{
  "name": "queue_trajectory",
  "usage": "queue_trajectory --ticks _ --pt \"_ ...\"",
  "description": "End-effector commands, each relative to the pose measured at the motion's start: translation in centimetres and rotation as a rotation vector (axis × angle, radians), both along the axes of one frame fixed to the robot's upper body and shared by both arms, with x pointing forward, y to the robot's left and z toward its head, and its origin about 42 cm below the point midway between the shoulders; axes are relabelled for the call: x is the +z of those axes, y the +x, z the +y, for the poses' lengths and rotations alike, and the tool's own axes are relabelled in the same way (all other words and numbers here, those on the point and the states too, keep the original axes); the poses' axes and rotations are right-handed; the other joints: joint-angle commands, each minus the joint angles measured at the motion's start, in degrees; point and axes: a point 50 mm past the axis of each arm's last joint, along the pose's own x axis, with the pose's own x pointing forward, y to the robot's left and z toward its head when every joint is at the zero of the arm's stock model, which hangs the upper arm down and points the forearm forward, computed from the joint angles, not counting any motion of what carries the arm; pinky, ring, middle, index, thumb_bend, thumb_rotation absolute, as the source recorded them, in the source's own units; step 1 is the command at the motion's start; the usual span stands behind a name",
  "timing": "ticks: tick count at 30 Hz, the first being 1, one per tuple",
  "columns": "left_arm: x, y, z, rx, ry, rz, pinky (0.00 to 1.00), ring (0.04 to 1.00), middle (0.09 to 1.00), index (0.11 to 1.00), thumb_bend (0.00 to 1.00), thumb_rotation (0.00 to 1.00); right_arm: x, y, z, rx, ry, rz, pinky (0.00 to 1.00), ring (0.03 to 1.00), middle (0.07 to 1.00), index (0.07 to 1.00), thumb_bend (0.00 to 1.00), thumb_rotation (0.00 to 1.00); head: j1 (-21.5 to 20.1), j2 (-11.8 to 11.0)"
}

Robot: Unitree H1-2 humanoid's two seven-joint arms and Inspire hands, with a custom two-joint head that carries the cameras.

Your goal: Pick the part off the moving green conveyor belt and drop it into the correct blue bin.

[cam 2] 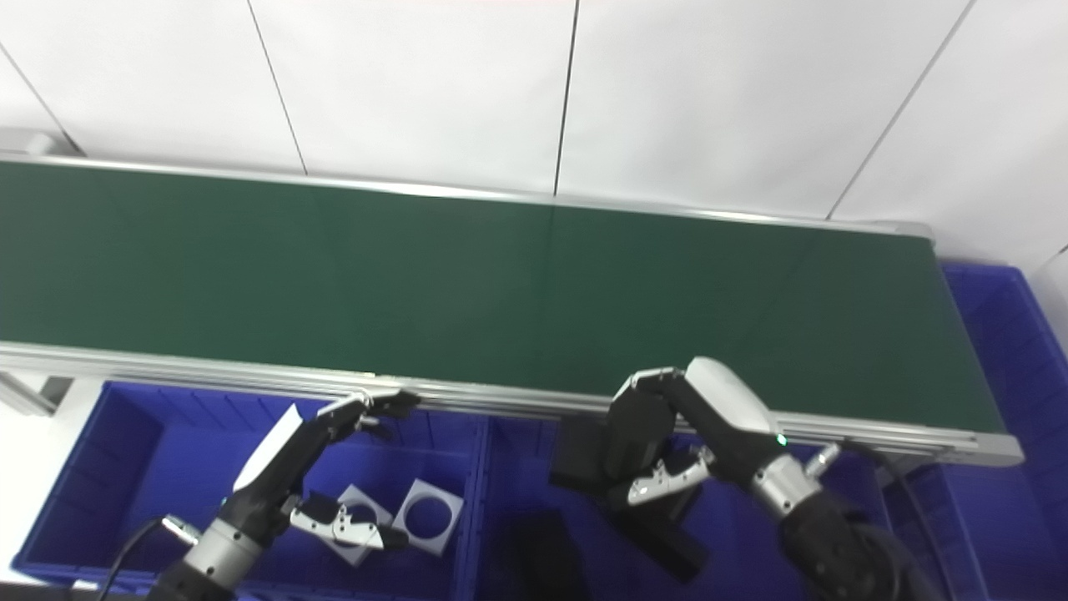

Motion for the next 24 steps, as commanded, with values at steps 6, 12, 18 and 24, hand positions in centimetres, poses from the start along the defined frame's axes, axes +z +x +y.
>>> queue_trajectory --ticks 6,12,18,24 --pt "1.6 0.6 -0.5 0.004 -0.012 -0.035 0.65 0.761 0.803 0.775 0.94 0.15 0.1 1.6 -0.7 0.024 -0.169 0.052 0.35 0.37 0.473 0.54 0.51 0.0 0.4 1.0" --pt "1.8 0.7 -0.4 0.005 -0.004 -0.035 0.65 0.76 0.806 0.777 0.94 0.18 -0.7 2.1 -0.6 0.046 -0.261 0.065 0.34 0.37 0.463 0.545 0.51 0.0 0.4 1.4" --pt "1.9 0.7 -0.4 0.007 -0.005 -0.042 0.64 0.755 0.802 0.775 0.94 0.18 -1.3 2.0 -0.2 0.107 -0.399 0.123 0.41 0.393 0.498 0.543 0.51 0.0 0.2 1.4" --pt "1.9 0.6 -0.3 0.007 -0.012 -0.037 0.65 0.763 0.803 0.773 0.94 0.16 -1.3 1.3 0.8 0.166 -0.587 0.168 0.57 0.724 0.802 0.738 0.79 0.23 0.2 1.5"
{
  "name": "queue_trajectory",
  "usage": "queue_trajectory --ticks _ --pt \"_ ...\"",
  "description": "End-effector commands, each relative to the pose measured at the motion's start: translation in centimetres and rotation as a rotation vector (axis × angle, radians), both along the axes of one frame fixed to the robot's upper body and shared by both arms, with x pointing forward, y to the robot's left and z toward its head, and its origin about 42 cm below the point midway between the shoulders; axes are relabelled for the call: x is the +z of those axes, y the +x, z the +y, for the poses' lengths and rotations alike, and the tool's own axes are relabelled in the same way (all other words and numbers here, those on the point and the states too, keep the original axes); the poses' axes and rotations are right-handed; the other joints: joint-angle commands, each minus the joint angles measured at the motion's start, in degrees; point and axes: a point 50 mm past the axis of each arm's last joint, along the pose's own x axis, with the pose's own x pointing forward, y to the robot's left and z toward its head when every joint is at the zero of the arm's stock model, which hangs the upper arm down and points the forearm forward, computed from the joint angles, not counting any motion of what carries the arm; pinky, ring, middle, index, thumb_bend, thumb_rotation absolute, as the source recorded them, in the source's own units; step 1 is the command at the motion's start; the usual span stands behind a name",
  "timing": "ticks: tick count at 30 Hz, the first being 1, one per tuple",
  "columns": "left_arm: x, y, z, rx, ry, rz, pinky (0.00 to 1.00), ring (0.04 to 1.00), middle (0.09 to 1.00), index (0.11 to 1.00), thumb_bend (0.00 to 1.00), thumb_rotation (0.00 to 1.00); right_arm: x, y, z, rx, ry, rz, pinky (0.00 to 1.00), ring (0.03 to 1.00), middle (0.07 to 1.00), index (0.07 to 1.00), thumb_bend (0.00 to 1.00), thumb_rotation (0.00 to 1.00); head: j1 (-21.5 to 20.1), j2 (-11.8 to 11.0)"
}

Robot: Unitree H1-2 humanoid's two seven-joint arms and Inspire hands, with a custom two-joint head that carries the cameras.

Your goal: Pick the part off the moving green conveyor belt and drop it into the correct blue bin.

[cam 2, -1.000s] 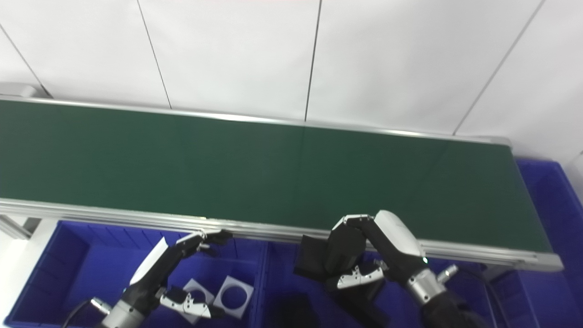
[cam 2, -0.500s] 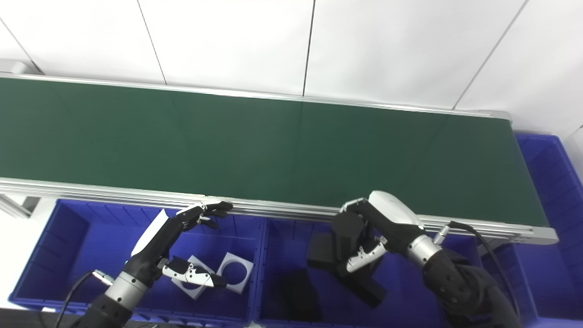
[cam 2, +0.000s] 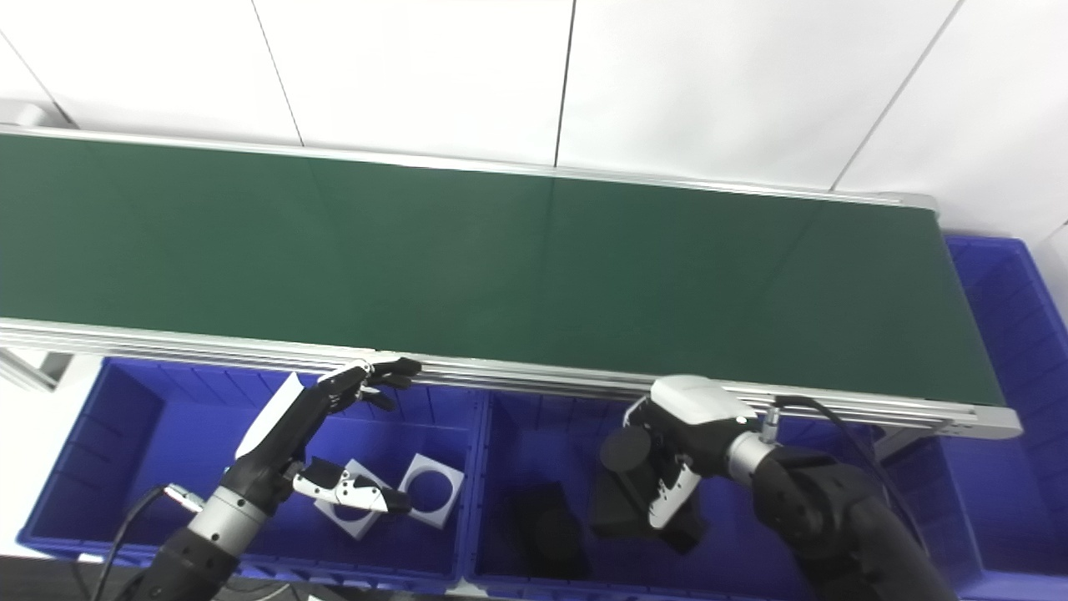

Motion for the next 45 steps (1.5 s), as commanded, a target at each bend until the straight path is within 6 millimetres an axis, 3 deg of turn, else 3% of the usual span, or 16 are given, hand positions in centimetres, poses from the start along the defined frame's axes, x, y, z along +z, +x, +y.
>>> queue_trajectory --ticks 1,2,5,11,15,21,23,30,45 --pt "1.3 0.2 0.0 -0.009 -0.008 -0.056 0.65 0.763 0.803 0.773 0.94 0.17 2.0 0.7 0.2 0.033 -0.055 -0.058 0.66 0.775 0.822 0.753 0.8 0.28 0.1 0.0" --pt "1.4 0.2 0.0 -0.01 -0.006 -0.057 0.64 0.761 0.803 0.774 0.94 0.17 2.1 0.6 0.4 0.045 -0.073 -0.051 0.76 0.822 0.842 0.772 0.82 0.32 0.2 0.1" --pt "1.4 0.1 0.0 -0.01 -0.004 -0.055 0.64 0.76 0.804 0.773 0.94 0.18 2.8 0.3 1.0 0.067 -0.1 -0.021 0.88 0.892 0.883 0.821 0.84 0.34 0.2 0.2" --pt "1.5 0.1 0.4 -0.019 0.0 -0.055 0.65 0.761 0.803 0.772 0.94 0.16 4.9 -1.9 2.0 0.084 -0.031 -0.027 0.93 0.941 0.933 0.89 0.89 0.4 -0.3 0.4" --pt "1.6 0.1 0.6 -0.017 0.003 -0.049 0.64 0.761 0.802 0.772 0.94 0.15 5.7 -3.3 2.2 0.024 0.11 -0.086 0.88 0.93 0.942 0.952 0.96 0.43 -0.4 0.5" --pt "1.7 0.0 1.0 -0.019 0.014 -0.052 0.65 0.761 0.801 0.774 0.94 0.15 5.6 -5.1 2.9 -0.119 0.394 -0.142 0.87 0.936 0.961 0.99 0.95 0.45 -0.6 0.6" --pt "1.7 0.0 1.1 -0.02 0.024 -0.058 0.64 0.757 0.799 0.775 0.94 0.14 5.3 -5.7 3.3 -0.166 0.489 -0.142 0.85 0.935 0.971 0.998 0.95 0.47 -0.6 0.5" --pt "1.7 -0.4 1.5 -0.005 0.035 -0.053 0.64 0.757 0.803 0.777 0.95 0.15 3.4 -7.2 4.8 -0.258 0.707 -0.18 0.79 0.9 0.95 1.0 0.88 0.4 0.1 0.1" --pt "1.3 -0.9 2.2 0.004 0.044 -0.073 0.64 0.774 0.821 0.787 0.93 0.15 2.1 -8.2 5.4 -0.346 0.798 -0.206 0.78 0.891 0.956 1.0 0.89 0.46 0.3 -0.9"
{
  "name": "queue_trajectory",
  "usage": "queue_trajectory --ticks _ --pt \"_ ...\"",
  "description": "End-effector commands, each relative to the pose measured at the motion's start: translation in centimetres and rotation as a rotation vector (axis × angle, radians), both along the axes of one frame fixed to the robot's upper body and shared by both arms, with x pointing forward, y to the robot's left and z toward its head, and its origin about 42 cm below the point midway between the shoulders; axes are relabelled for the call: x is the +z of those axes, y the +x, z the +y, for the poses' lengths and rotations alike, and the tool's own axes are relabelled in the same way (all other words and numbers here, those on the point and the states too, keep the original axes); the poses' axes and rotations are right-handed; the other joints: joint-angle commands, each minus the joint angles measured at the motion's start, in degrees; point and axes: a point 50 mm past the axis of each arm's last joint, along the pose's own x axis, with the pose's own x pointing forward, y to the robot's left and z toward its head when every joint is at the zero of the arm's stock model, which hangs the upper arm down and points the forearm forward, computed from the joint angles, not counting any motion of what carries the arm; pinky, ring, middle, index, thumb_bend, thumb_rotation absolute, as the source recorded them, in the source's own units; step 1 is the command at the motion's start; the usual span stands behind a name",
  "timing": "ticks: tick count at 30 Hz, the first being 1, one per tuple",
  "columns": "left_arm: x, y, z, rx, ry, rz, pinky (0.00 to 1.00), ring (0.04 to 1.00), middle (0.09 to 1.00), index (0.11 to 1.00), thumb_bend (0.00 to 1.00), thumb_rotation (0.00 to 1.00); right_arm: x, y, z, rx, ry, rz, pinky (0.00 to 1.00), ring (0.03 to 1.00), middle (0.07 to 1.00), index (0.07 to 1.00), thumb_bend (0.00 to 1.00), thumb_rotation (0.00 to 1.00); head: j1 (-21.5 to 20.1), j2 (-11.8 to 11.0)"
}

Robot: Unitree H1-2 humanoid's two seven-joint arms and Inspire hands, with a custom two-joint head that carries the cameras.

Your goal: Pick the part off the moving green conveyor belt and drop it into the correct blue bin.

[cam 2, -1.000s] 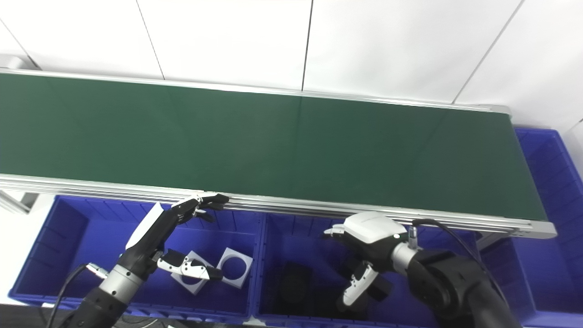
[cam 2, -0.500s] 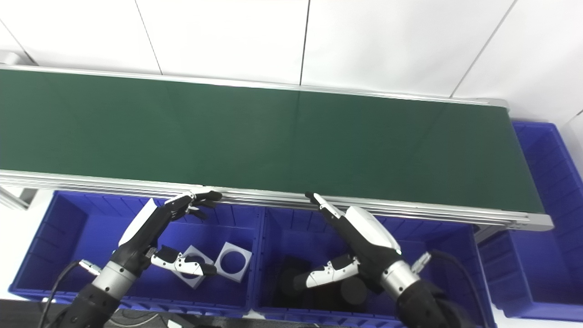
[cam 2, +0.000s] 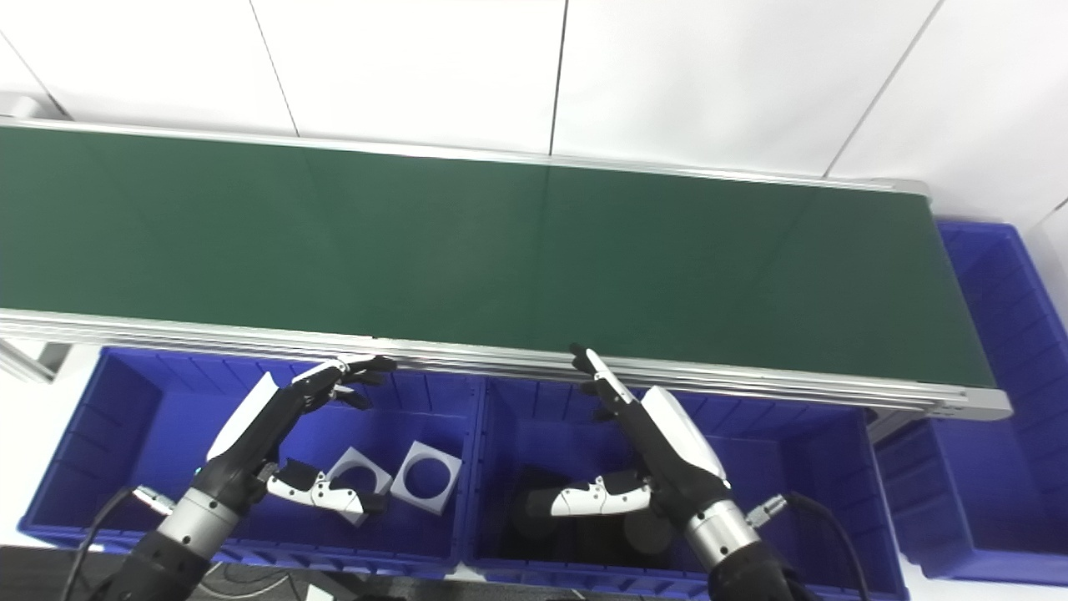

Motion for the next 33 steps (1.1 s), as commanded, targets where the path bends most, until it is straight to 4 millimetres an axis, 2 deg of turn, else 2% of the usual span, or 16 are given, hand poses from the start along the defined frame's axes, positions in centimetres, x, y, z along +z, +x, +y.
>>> queue_trajectory --ticks 1,7,18,24,29,33 --pt "0.9 0.1 0.3 -0.009 -0.009 -0.072 0.64 0.773 0.82 0.787 0.93 0.15 0.8 0.1 0.3 0.004 0.028 -0.066 0.78 0.891 0.955 1.0 0.89 0.46 -0.2 -0.3" --pt "0.8 0.0 0.5 0.016 0.017 -0.071 0.67 0.767 0.813 0.79 0.93 0.17 1.0 -0.1 0.6 -0.017 0.041 -0.046 0.8 0.9 0.958 1.0 0.9 0.44 -1.6 -0.6" --pt "0.0 1.6 -0.1 0.04 -0.084 -0.044 0.74 0.822 0.86 0.82 0.89 0.09 0.8 -0.1 1.1 0.0 0.041 -0.065 0.78 0.882 0.94 1.0 0.91 0.44 -3.1 -1.0" --pt "-0.2 1.7 0.0 0.026 -0.089 -0.03 0.77 0.852 0.888 0.848 0.89 0.12 0.2 -0.6 2.2 0.028 0.007 -0.064 0.78 0.879 0.947 1.0 0.9 0.45 -4.8 -1.2" --pt "-0.3 1.6 0.1 0.025 -0.071 -0.022 0.78 0.859 0.899 0.867 0.91 0.18 0.0 -0.6 2.5 0.02 0.008 -0.052 0.77 0.883 0.951 1.0 0.89 0.45 -6.3 -1.7" --pt "-0.4 1.5 0.4 0.019 -0.064 -0.019 0.79 0.866 0.904 0.874 0.91 0.18 -0.1 -0.6 2.6 0.006 0.012 -0.037 0.77 0.892 0.958 1.0 0.88 0.44 -9.9 -2.4"
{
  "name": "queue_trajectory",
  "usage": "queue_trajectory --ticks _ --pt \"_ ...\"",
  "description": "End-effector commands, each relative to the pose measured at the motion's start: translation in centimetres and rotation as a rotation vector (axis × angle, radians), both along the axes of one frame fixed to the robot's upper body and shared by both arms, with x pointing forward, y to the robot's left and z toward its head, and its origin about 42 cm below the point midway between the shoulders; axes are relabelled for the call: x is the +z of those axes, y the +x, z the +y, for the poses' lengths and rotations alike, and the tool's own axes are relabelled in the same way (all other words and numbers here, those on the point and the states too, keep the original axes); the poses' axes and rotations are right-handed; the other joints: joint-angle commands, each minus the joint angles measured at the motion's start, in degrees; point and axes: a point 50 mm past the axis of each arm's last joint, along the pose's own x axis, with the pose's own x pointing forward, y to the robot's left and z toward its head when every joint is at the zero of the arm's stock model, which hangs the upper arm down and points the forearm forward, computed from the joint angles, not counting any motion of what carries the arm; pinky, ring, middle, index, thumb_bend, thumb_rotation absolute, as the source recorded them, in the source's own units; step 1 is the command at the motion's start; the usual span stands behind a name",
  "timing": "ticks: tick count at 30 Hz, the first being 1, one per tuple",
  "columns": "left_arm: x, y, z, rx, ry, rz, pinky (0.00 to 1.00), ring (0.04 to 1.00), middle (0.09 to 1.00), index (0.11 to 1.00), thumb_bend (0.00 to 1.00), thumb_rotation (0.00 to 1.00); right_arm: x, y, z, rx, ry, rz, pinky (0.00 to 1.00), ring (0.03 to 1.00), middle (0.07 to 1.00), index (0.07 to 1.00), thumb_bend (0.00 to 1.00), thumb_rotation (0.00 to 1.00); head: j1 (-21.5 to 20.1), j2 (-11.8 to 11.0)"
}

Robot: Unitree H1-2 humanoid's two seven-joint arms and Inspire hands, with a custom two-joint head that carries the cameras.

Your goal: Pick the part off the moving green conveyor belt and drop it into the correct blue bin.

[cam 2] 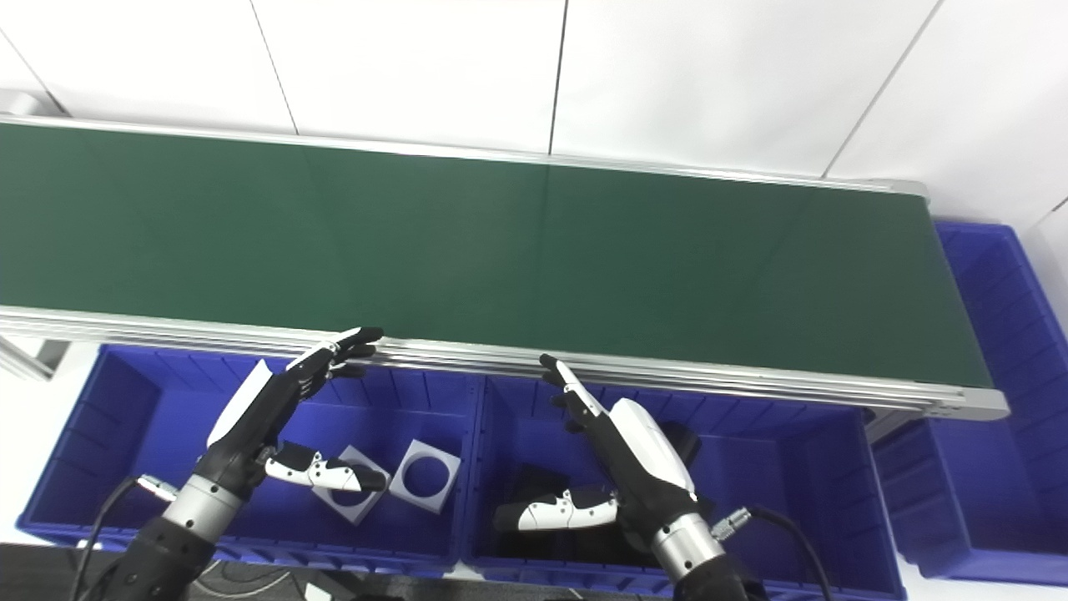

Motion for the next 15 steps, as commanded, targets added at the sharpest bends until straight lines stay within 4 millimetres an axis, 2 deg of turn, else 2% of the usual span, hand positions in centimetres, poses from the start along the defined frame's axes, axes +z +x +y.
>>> queue_trajectory --ticks 1,5,11,15 --pt "0.6 0.22 0.19 -0.015 -0.003 -0.032 0.79 0.866 0.904 0.874 0.91 0.18 0.51 0.2 0.2 -0.014 0.018 -0.03 0.77 0.893 0.959 1.0 0.88 0.44 -2.4 -0.3" --pt "0.67 0.17 0.67 -0.01 0.008 -0.03 0.79 0.863 0.905 0.875 0.92 0.19 0.28 0.3 0.6 -0.018 0.015 -0.027 0.77 0.9 0.968 1.0 0.86 0.48 -4.7 -0.7" --pt "0.61 0.11 0.91 -0.021 0.011 -0.048 0.78 0.863 0.899 0.876 0.9 0.17 0.05 0.24 0.78 -0.028 -0.002 -0.022 0.8 0.902 0.958 1.0 0.83 0.51 -2.8 -0.9" --pt "0.52 0.04 0.79 -0.018 0.006 -0.035 0.78 0.864 0.897 0.87 0.9 0.17 0.08 0.23 0.72 -0.022 -0.006 -0.019 0.78 0.899 0.958 1.0 0.81 0.5 -2.2 -1.0"
